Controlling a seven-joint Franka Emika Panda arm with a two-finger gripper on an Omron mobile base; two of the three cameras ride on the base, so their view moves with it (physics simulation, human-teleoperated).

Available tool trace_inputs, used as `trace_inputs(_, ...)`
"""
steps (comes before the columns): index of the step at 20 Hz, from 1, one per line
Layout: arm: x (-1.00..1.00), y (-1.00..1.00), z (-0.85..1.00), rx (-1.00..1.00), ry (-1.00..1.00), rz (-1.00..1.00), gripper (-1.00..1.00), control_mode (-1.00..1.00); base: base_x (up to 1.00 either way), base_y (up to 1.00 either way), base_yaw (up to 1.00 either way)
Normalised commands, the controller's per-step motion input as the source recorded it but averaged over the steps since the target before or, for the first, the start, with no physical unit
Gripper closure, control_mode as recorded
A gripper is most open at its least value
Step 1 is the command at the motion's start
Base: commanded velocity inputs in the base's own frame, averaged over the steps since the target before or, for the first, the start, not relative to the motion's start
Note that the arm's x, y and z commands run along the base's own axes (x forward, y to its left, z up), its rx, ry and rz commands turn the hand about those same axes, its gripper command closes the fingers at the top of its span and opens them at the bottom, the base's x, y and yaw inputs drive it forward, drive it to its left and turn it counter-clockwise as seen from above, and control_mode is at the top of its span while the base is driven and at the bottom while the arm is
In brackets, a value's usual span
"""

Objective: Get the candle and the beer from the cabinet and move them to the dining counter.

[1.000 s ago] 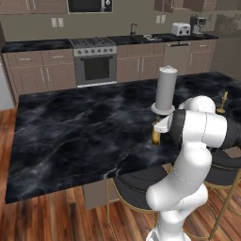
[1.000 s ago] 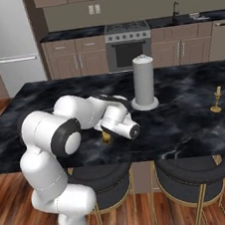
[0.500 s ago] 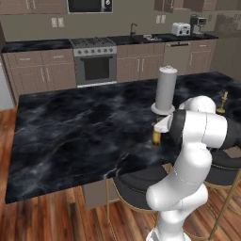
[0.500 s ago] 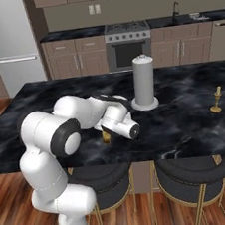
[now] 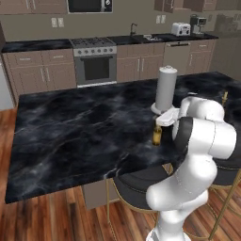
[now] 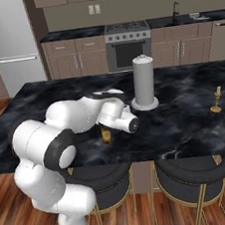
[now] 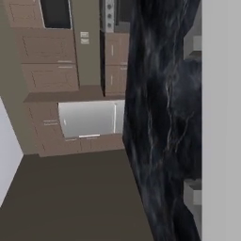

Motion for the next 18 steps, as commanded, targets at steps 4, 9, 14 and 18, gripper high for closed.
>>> trace_inputs(4, -0.37, 0.14, 0.71, 0.0, 0.01, -0.04, -1.0, -1.0, 0.0, 0.0, 0.0)
trace_inputs(9, -0.37, 0.2, 0.86, 0.0, 0.09, -0.07, -1.0, -1.0, 0.0, 0.0, 0.0)
trace_inputs(14, -0.33, 0.33, 0.77, -0.02, 0.11, -0.12, -1.0, -1.0, 0.0, 0.0, 0.0)
trace_inputs(18, -0.64, 0.29, 0.72, 0.0, 0.12, -0.18, -1.0, -1.0, 0.0, 0.0, 0.0)
